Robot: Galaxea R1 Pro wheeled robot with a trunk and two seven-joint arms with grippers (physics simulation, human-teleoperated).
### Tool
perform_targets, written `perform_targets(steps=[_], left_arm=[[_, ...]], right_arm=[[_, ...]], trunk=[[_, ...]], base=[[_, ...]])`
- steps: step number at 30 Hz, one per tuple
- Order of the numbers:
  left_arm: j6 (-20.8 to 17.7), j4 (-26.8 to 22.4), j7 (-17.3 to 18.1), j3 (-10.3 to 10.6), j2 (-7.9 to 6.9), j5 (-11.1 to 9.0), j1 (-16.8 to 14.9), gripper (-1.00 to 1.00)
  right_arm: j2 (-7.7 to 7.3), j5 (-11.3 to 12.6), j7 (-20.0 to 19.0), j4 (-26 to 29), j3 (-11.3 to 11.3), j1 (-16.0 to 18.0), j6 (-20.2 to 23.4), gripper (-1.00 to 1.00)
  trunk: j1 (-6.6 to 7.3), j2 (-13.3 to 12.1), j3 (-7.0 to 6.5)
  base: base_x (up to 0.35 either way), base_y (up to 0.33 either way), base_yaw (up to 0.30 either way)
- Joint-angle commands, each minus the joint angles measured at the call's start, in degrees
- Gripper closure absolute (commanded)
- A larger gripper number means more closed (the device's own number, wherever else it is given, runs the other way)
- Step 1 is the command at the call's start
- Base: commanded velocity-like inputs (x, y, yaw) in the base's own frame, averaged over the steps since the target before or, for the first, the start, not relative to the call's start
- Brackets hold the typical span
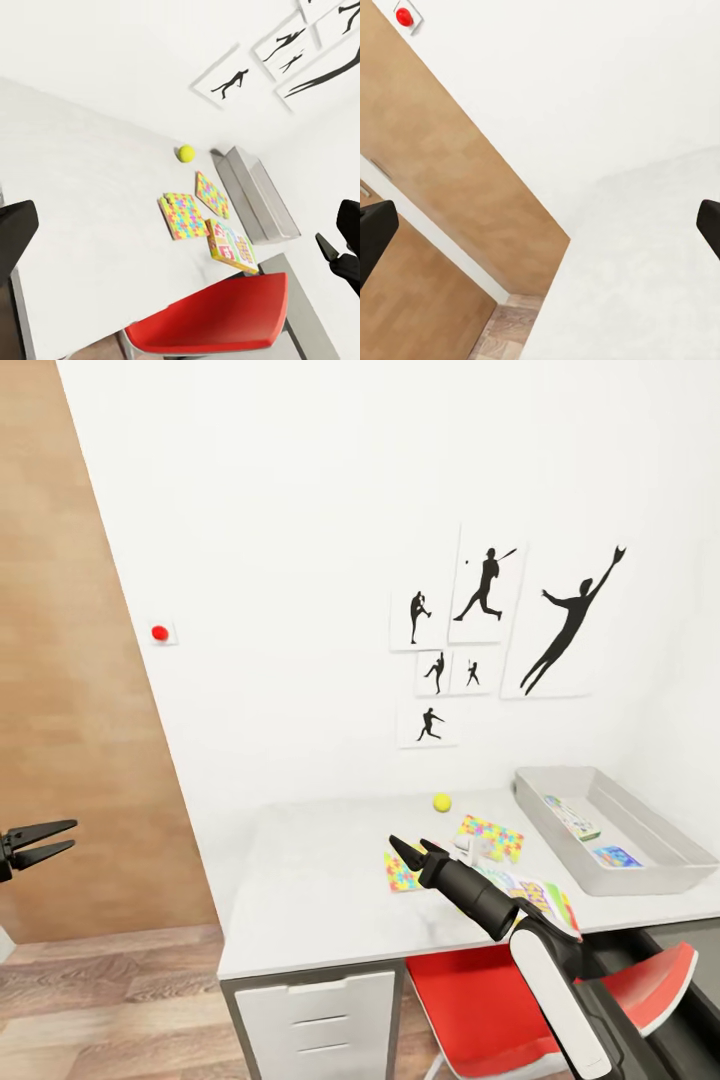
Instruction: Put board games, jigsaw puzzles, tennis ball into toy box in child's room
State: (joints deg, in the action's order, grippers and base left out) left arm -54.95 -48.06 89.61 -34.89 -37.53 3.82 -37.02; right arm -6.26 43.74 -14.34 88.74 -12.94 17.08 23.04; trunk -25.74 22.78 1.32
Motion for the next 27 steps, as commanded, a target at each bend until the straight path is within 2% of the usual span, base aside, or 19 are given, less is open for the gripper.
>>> perform_targets(steps=[1,10,14,16,18,19,21,23,25,27], left_arm=[[-0.6,-0.02,0.39,-0.09,0.01,0.4,-0.07,-1.0],[-0.6,-0.02,0.39,-0.09,0.05,0.42,-0.07,-1.0],[-0.6,-0.02,0.39,-0.09,0.08,0.44,-0.07,-1.0],[-0.6,-0.02,0.39,-0.09,0.07,0.44,-0.07,-1.0],[-0.6,-0.02,0.39,-0.09,0.03,0.43,-0.07,-1.0],[-0.6,-0.02,0.39,-0.09,0.02,0.42,-0.07,-1.0],[-0.6,-0.02,0.39,-0.09,0.01,0.43,-0.07,-1.0],[-0.6,-0.02,0.39,-0.07,0.04,0.46,-0.07,-1.0],[-0.6,0.0,0.39,-0.04,0.11,0.47,-0.07,-1.0],[-0.6,-0.01,0.39,0.02,0.2,0.53,-0.07,-1.0]], right_arm=[[-0.01,0.38,0.04,0.03,-0.03,0.06,0.25,-1.0],[0.09,0.35,0.79,0.03,-0.2,0.06,0.39,-1.0],[0.29,0.37,3.06,0.03,-0.27,0.07,0.88,-1.0],[0.37,0.43,6.29,0.08,-0.29,0.1,1.15,-1.0],[0.49,0.45,12.06,0.35,-0.31,0.13,1.99,-1.0],[0.54,0.46,13.51,0.41,-0.32,0.13,2.34,-1.0],[1.41,0.56,19.0,0.46,-0.33,0.1,4.17,-1.0],[2.86,0.6,22.68,0.38,-0.33,0.16,5.52,-1.0],[5.51,0.5,27.58,0.27,-0.4,1.46,8.21,-1.0],[8.07,0.61,33.21,-0.42,-0.45,6.17,13.39,-1.0]], trunk=[[-0.04,0.14,0.14],[-0.04,0.14,0.14],[-0.04,0.14,0.14],[-0.04,0.14,0.14],[-0.04,0.14,0.14],[-0.04,0.14,0.14],[-0.04,0.14,0.14],[-0.04,0.14,0.14],[-0.04,0.14,0.14],[-0.04,0.14,0.14]], base=[[0.024,0.026,0.0],[0.018,-0.005,0.0],[0.054,-0.055,0.0],[0.019,-0.02,0.0],[0.009,-0.009,0.0],[0.006,-0.006,0.0],[0.003,-0.003,0.0],[0.001,-0.001,0.0],[0.0,0.0,0.0],[0.0,0.0,0.0]])
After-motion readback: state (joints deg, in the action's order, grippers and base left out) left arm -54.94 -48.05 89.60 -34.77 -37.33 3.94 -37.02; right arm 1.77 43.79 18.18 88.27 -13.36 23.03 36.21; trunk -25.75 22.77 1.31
